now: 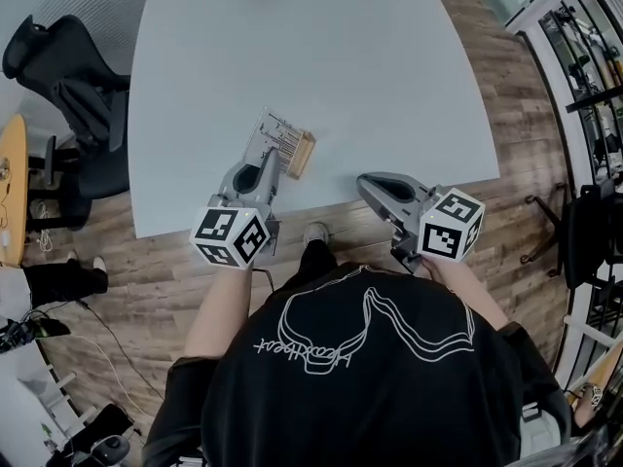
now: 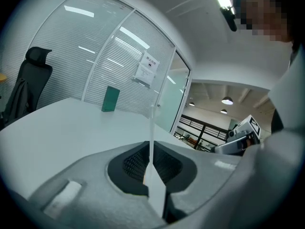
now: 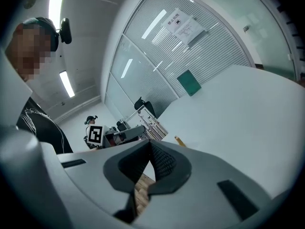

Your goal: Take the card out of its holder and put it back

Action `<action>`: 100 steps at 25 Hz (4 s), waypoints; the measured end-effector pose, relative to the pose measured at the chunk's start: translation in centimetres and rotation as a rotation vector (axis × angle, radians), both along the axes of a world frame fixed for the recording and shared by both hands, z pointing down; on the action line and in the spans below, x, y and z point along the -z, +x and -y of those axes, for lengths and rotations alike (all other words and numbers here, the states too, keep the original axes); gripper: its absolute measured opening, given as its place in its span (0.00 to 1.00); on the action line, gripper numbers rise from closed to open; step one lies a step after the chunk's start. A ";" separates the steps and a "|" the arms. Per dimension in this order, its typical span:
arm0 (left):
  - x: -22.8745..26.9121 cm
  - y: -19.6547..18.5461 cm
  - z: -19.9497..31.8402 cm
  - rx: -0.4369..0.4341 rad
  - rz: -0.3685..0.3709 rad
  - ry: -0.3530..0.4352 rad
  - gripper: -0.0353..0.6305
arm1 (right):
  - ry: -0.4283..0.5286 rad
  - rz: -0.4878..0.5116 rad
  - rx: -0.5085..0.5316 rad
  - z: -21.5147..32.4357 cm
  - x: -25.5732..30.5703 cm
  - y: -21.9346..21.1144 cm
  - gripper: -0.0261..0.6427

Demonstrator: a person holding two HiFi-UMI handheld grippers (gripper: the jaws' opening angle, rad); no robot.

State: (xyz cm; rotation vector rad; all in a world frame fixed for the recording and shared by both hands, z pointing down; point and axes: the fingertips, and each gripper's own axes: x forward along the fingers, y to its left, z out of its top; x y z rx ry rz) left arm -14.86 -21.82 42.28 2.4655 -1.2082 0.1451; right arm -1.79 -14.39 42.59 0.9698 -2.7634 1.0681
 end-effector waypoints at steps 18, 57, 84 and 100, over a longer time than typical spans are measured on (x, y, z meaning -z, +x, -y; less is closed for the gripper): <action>-3.5 0.3 2.6 -0.027 0.031 -0.054 0.09 | -0.063 -0.001 -0.034 2.0 -2.2 1.1 0.05; -8.8 1.3 1.8 -0.001 0.100 -0.123 0.09 | -0.103 -0.016 -0.041 -0.2 -3.9 2.2 0.05; -0.8 -1.4 -4.6 0.196 0.013 -0.042 0.26 | 0.074 0.003 0.057 -3.5 1.5 3.8 0.05; 6.7 8.1 -17.1 -0.018 -0.124 -0.015 0.10 | 0.214 0.061 0.234 -10.1 7.1 3.4 0.05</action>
